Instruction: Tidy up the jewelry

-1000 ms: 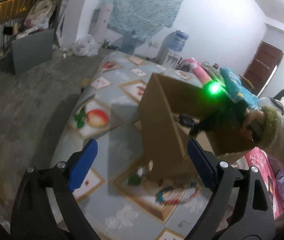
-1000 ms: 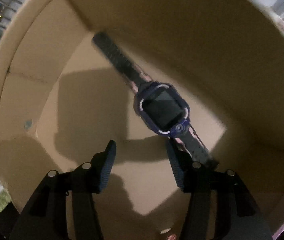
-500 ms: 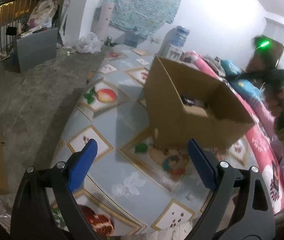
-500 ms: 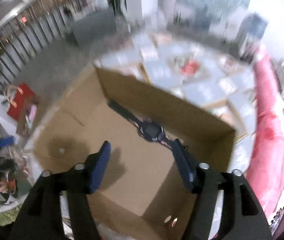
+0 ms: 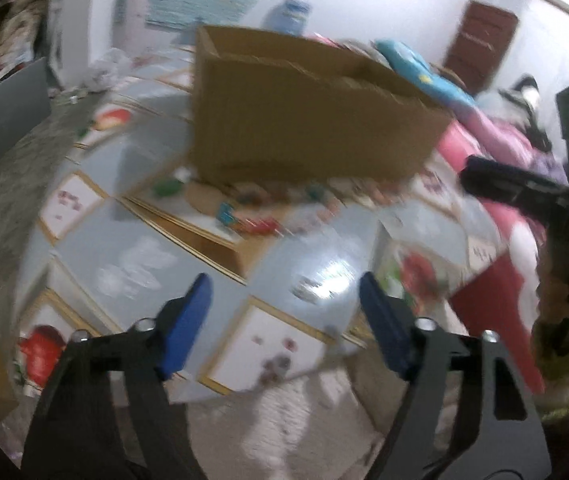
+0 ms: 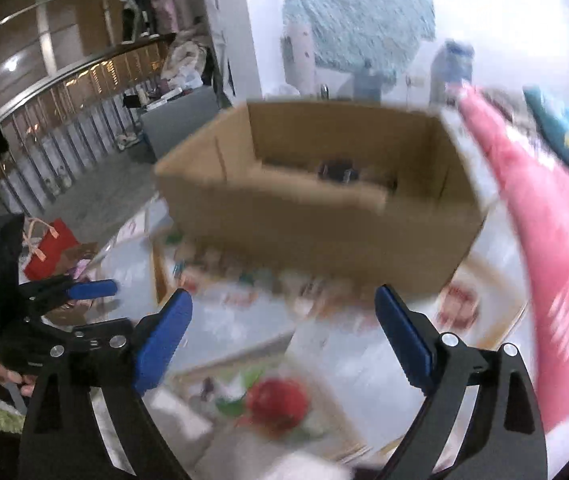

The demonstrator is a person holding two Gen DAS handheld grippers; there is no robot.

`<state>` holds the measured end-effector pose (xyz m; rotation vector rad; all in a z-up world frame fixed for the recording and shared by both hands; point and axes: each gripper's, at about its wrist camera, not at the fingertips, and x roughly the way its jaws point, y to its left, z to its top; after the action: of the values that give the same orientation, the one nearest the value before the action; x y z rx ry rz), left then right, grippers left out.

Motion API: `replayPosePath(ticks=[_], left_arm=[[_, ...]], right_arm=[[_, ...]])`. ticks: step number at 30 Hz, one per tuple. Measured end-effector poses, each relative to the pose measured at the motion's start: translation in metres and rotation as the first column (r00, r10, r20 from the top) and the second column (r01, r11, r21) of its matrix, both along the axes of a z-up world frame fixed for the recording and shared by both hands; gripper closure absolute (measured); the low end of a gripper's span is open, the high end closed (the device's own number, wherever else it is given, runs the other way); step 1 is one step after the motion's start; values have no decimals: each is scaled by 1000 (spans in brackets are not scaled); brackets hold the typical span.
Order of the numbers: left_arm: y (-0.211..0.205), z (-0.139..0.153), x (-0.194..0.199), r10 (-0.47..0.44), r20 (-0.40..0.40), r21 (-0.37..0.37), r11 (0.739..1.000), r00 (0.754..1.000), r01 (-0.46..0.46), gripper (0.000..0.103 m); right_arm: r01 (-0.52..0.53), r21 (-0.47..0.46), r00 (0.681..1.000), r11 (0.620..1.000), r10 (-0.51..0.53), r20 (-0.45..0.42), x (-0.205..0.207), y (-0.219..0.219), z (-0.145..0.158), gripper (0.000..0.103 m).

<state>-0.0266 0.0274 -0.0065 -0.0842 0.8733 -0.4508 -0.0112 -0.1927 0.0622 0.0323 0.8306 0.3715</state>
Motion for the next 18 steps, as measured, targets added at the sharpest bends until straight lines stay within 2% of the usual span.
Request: replayPosePath(ticks=[2,6,10,14,18], left_arm=[[-10,-4,-1,-33,-10,12,999,999,33,53],[-22,-9,6,-64,-14,48,997,998,65,68],[-38,-20,12,-90,-31,151,984,995,94,86],[-51,-26,14,-95,-36,237,966,995,101,89],[-56,-25,17,-95,-37,269,958,995,102,89]], right_arm=[[0,67,999,998,3,-40,-5,1,-15,17],[-11,79,997,997,17,-73,-6,6,-34,27],[-11,118,997,993,20,-71,-2,4,-38,31],[-6,141,997,990,18,-78,2,-2,-45,33],[0,166,996,986,16,-92,9,-6,-53,35]])
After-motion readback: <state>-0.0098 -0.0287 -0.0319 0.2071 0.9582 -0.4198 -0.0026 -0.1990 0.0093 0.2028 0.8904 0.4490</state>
